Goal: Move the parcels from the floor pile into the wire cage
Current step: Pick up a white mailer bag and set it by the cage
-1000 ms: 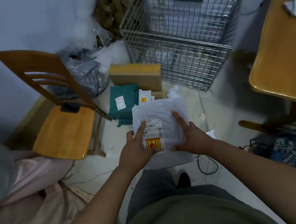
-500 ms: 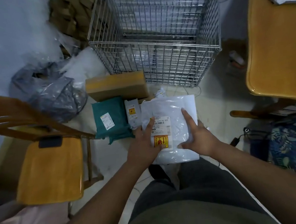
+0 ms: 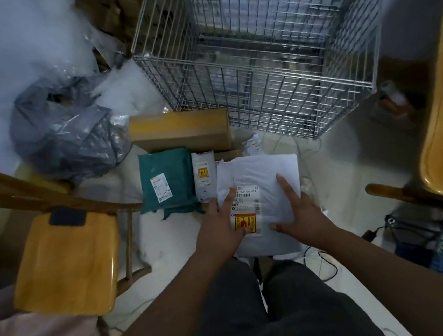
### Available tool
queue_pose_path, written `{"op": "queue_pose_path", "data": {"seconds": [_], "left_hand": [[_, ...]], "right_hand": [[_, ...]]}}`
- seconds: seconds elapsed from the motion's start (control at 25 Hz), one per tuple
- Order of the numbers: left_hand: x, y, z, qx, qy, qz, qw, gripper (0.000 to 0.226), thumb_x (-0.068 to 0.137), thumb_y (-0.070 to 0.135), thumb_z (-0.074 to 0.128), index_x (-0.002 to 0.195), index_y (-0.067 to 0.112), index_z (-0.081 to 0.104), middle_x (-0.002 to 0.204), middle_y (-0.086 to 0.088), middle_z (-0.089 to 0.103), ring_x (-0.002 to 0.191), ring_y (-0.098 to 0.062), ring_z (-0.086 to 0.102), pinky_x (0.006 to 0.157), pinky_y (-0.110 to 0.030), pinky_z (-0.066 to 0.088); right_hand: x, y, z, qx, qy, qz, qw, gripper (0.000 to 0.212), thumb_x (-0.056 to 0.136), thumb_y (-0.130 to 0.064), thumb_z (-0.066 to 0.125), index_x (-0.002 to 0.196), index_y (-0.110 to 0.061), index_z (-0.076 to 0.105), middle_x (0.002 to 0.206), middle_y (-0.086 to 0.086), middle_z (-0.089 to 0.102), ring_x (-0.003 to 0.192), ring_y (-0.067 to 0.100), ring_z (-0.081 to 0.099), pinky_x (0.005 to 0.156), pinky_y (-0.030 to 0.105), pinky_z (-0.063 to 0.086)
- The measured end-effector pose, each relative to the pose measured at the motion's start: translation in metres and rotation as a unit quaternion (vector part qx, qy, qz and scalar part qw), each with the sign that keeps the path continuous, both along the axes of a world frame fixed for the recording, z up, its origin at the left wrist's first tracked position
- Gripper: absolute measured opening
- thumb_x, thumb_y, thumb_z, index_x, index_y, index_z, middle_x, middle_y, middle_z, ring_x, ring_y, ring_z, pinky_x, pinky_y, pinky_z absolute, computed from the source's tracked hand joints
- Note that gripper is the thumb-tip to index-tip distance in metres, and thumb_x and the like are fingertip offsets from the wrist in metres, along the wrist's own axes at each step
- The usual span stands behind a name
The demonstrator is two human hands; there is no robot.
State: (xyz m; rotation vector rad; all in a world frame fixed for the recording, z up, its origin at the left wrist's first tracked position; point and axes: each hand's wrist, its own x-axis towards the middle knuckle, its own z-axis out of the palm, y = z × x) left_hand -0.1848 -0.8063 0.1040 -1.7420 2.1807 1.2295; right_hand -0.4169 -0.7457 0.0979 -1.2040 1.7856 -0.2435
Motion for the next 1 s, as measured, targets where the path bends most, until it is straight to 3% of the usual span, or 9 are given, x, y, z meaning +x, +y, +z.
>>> {"op": "queue_pose_path", "data": {"seconds": [0.16,0.36,0.48,0.68,0.8,0.92,1.0], "left_hand": [[-0.01,-0.019,-0.057,0.024,0.009,0.038,0.999,0.102,0.083,0.04,0.077,0.157,0.052,0.008,0.149,-0.006,0.032,0.133,-0.025,0.044,0.109,-0.036,0.044],[-0.006,-0.052,-0.143,0.045,0.0,0.049,0.998,0.097,0.088,0.034,0.075,0.158,0.049,0.01,0.148,-0.008,0.034,0.132,-0.025,0.046,0.103,-0.026,0.039],[0.005,-0.084,-0.205,0.056,-0.025,0.05,0.997,0.096,0.089,0.033,0.075,0.159,0.049,0.01,0.151,-0.013,0.031,0.134,-0.03,0.044,0.107,-0.032,0.039],[0.03,-0.14,-0.308,0.061,-0.053,0.051,0.995,0.098,0.086,0.028,0.079,0.158,0.047,0.015,0.147,-0.014,0.036,0.128,-0.03,0.049,0.108,-0.035,0.041],[0.044,-0.173,-0.375,0.051,-0.07,0.05,0.995,0.097,0.087,0.025,0.077,0.158,0.049,0.015,0.148,-0.015,0.035,0.128,-0.032,0.048,0.111,-0.039,0.043],[0.056,-0.192,-0.428,0.037,-0.079,0.063,0.994,0.095,0.09,0.022,0.072,0.158,0.048,0.012,0.144,-0.016,0.034,0.123,-0.033,0.049,0.11,-0.043,0.044],[0.064,-0.2,-0.453,0.029,-0.084,0.07,0.994,0.093,0.091,0.019,0.068,0.158,0.048,0.011,0.143,-0.014,0.033,0.12,-0.032,0.05,0.108,-0.044,0.045]], "right_hand": [[-0.012,-0.031,-0.059,0.028,-0.002,0.032,0.999,0.12,0.08,-0.046,0.082,0.154,-0.056,-0.012,0.151,0.023,0.03,0.13,0.045,0.05,0.09,0.031,0.044],[-0.007,-0.069,-0.15,0.052,-0.037,0.011,0.998,0.114,0.084,-0.039,0.081,0.158,-0.048,-0.005,0.146,0.023,0.034,0.129,0.045,0.049,0.09,0.027,0.04],[0.006,-0.096,-0.217,0.063,-0.059,0.009,0.996,0.111,0.086,-0.039,0.079,0.159,-0.046,-0.004,0.15,0.022,0.031,0.132,0.042,0.047,0.091,0.026,0.038],[0.034,-0.146,-0.335,0.04,-0.079,-0.002,0.996,0.115,0.082,-0.039,0.083,0.16,-0.045,-0.001,0.159,0.022,0.022,0.147,0.039,0.032,0.115,0.037,0.035],[0.054,-0.175,-0.406,0.014,-0.076,0.003,0.997,0.116,0.08,-0.041,0.083,0.161,-0.044,0.0,0.164,0.018,0.017,0.151,0.035,0.026,0.12,0.035,0.027],[0.074,-0.2,-0.458,-0.014,-0.071,0.007,0.997,0.117,0.08,-0.041,0.082,0.161,-0.044,-0.002,0.167,0.014,0.011,0.152,0.031,0.022,0.122,0.042,0.029],[0.083,-0.211,-0.481,-0.02,-0.061,0.014,0.998,0.115,0.084,-0.033,0.082,0.161,-0.043,-0.003,0.168,0.009,0.011,0.15,0.03,0.027,0.119,0.033,0.029]]}}
